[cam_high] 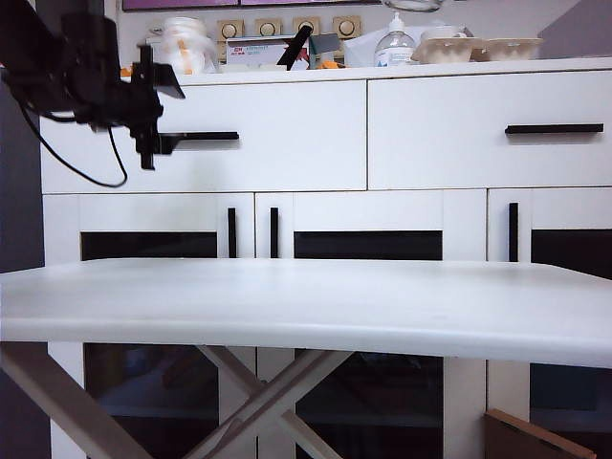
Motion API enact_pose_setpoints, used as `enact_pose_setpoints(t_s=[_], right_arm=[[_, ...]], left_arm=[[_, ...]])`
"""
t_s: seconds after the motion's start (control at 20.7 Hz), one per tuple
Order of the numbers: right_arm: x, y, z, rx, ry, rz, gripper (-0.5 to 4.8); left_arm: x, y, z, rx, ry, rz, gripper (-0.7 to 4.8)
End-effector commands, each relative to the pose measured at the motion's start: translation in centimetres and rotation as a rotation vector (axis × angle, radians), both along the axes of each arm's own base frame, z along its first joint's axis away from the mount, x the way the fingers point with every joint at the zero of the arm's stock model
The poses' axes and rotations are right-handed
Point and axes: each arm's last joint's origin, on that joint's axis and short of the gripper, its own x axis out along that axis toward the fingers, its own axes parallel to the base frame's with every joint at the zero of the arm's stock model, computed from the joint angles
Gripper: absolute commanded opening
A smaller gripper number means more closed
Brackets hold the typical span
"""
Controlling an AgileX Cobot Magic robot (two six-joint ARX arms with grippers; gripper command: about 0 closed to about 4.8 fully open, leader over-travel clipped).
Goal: Pick up a can of beer from the white table, open the left drawer, place the beer inside the drawer, and finally close the drawer.
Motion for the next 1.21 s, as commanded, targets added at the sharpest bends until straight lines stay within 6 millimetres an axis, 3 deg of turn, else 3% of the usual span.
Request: enact_pose_setpoints(t_s=[0.05, 0.19, 0.29, 0.53, 1.21], right_arm=[[-0.3, -0.1, 1.2, 0.035, -0.078, 0.003, 0.53], [-0.3, -0.1, 1.2, 0.035, -0.078, 0.002, 0.53], [-0.3, -0.1, 1.2, 0.035, -0.077, 0.002, 0.53], [-0.3, -0.1, 1.2, 0.035, -0.077, 0.002, 0.53], [-0.3, -0.1, 1.2, 0.035, -0.077, 0.002, 0.53]], left_arm=[[0.3, 0.0, -0.5, -0.057, 0.004, 0.019, 3.2], [0.7, 0.0, -1.3, -0.107, -0.014, 0.013, 3.23], [1.3, -0.1, -1.2, -0.101, -0.026, 0.001, 3.55], [2.5, -0.2, 0.2, -0.005, -0.02, 0.027, 3.55], [4.8, -0.5, 0.3, 0.017, -0.018, 0.016, 3.55]])
